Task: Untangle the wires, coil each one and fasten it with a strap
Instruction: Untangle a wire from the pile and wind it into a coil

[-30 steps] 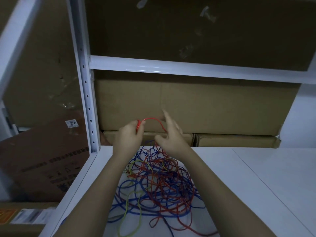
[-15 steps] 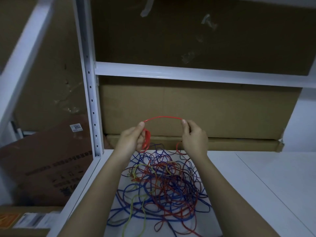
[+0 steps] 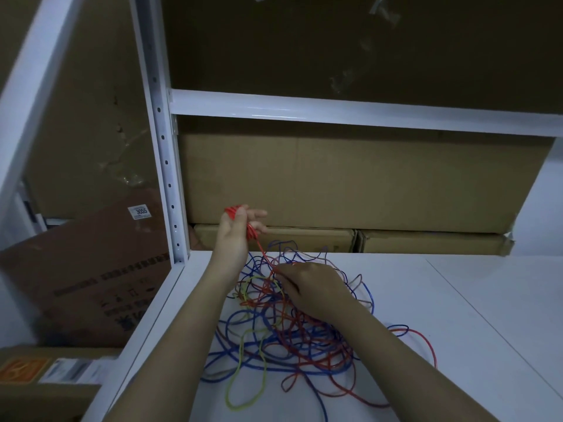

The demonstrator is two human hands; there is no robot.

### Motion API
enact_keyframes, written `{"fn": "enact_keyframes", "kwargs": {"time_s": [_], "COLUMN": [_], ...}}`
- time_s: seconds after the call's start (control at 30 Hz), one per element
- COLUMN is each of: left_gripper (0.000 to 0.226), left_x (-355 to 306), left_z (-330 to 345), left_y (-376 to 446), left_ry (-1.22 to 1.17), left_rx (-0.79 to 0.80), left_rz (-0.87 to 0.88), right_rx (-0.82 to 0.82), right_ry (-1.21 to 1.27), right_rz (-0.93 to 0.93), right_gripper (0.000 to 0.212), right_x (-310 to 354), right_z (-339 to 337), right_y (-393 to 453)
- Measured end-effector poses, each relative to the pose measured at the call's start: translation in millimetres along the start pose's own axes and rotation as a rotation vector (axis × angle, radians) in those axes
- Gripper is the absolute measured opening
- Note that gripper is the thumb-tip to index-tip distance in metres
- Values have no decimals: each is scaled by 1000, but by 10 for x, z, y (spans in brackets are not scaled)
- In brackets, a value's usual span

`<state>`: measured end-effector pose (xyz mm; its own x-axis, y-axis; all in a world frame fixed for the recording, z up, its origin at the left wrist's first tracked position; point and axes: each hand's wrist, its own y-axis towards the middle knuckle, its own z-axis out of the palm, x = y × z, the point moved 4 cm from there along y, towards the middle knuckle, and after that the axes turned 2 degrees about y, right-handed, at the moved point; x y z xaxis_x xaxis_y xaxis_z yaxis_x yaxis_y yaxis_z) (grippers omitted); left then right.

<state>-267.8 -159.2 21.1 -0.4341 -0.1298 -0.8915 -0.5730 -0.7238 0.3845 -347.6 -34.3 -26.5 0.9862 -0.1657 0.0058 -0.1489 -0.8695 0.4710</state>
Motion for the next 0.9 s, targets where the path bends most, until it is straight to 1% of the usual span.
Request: {"fn": "enact_keyframes", "kwargs": {"time_s": [0.07,0.13,0.2,0.27,0.33,0.37,0.4,0.47,0.5,0.53,0.57,0.6,0.63,0.67,0.73,0.77,0.8,0.9], "left_gripper": [20,19,16,15,16,19,23,34,40,44,44,40,34,27,17,17,17,21], "left_x": [40,95,165,225,275,296,322,396,427,440,429,387,327,256,142,112,95,85], "left_z": [32,50,47,68,118,141,154,151,144,138,130,113,68,12,-98,-124,-122,-61], "left_y": [-36,-68,-78,-91,-125,-151,-176,-219,-239,-249,-239,-208,-162,-115,-13,28,52,101], "left_ry": [249,449,673,826,899,926,951,971,999,1037,1054,1022,927,778,489,416,380,303], "left_rx": [41,95,174,296,433,508,577,678,712,725,703,633,523,396,156,66,1,-133], "left_rz": [101,177,216,226,220,208,162,2,-43,-40,-15,10,11,-4,-14,0,13,14], "right_rx": [-23,-42,-62,-50,-26,-22,-16,22,56,97,130,138,116,69,-22,-37,-29,-14], "right_ry": [30,99,206,427,741,848,907,986,1032,1084,1145,1211,1287,1374,1550,1581,1527,1114], "right_rz": [-24,-11,73,195,293,328,373,510,568,598,602,596,601,626,669,653,616,432], "right_gripper": [29,20,17,19,21,21,20,16,13,10,6,9,17,24,29,28,26,17], "right_x": [30,41,-1,-67,-107,-129,-168,-284,-337,-378,-414,-445,-487,-531,-562,-533,-477,-274], "right_z": [-28,-53,-78,-97,-129,-147,-160,-164,-166,-168,-177,-186,-188,-191,-166,-139,-115,-149], "right_y": [2,-3,-22,-51,-65,-62,-61,-78,-95,-111,-130,-148,-172,-204,-262,-280,-281,-216]}}
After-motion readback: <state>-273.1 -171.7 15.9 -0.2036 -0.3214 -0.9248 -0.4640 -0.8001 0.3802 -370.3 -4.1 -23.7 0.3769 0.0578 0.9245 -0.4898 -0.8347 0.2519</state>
